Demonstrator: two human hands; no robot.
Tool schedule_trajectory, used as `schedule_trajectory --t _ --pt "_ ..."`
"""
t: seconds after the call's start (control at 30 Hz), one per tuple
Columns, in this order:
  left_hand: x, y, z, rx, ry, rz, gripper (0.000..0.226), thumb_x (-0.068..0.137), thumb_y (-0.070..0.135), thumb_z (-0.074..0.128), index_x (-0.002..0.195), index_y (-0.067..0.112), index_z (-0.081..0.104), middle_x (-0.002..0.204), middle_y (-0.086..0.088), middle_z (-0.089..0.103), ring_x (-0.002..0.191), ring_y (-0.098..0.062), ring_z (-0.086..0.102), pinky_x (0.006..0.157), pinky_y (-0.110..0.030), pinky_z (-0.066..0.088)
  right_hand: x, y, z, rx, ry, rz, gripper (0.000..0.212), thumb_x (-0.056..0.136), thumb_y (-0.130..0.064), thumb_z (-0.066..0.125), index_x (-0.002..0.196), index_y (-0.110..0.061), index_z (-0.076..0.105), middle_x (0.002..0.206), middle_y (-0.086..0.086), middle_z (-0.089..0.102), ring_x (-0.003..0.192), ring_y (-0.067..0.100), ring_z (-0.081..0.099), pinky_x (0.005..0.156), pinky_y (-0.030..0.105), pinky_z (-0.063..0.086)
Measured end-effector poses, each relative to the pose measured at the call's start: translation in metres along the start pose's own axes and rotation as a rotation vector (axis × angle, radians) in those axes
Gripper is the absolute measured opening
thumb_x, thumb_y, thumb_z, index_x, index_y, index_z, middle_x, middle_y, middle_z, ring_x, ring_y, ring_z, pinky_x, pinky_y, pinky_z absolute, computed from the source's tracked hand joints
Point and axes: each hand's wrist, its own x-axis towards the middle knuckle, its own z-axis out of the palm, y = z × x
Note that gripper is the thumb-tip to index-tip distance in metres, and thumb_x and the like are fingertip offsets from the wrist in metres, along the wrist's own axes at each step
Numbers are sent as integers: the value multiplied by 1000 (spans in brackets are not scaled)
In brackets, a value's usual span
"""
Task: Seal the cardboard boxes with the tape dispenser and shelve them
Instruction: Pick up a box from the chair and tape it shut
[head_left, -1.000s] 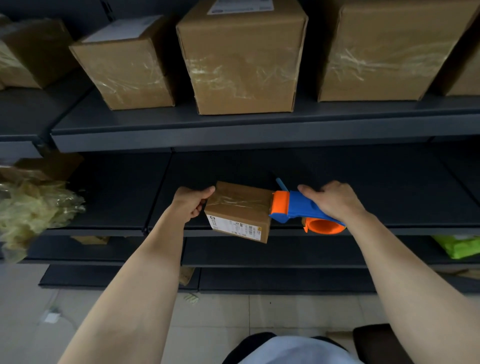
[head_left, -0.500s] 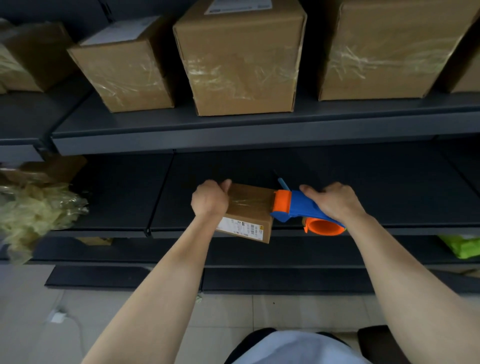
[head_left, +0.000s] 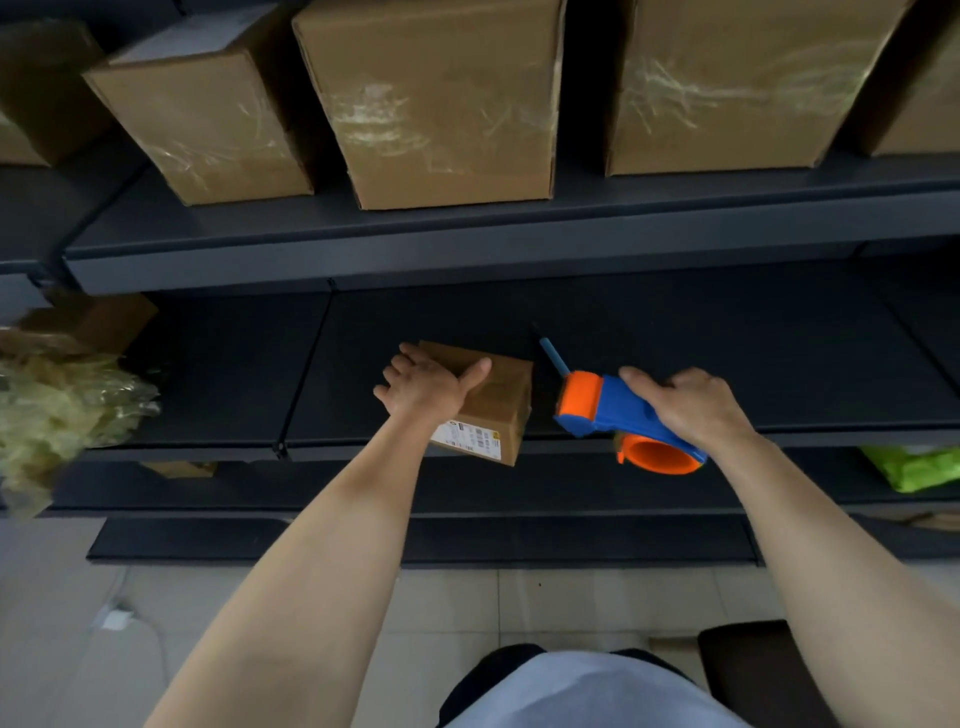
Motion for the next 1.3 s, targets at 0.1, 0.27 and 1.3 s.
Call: schedule_trajectory --t 0.1,0.27,1.3 --pt "2 -1 0 0 5 2 123 69 90 27 148 2 -5 152 -20 18 136 -37 23 107 -52 24 -6 22 -12 -22 19 68 73 73 -76 53 67 -4 63 64 9 57 60 21 55 49 27 35" --pt "0 -1 2 -3 35 11 124 68 90 26 148 3 -11 152 -20 17 137 -36 23 109 -52 19 -7 14 13 -85 11 72 65 78 -75 50 66 -11 57 69 8 56 80 33 61 64 30 39" --pt "-22 -16 -48 -860 -126 195 27 91 33 61 94 8 70 93 -12 72 83 -22 69 78 -32 54 -32 -98 -10 -205 -20 -52 60 86 -71 38 72 -13 48 69 5 53 59 20 50 48 28 30"
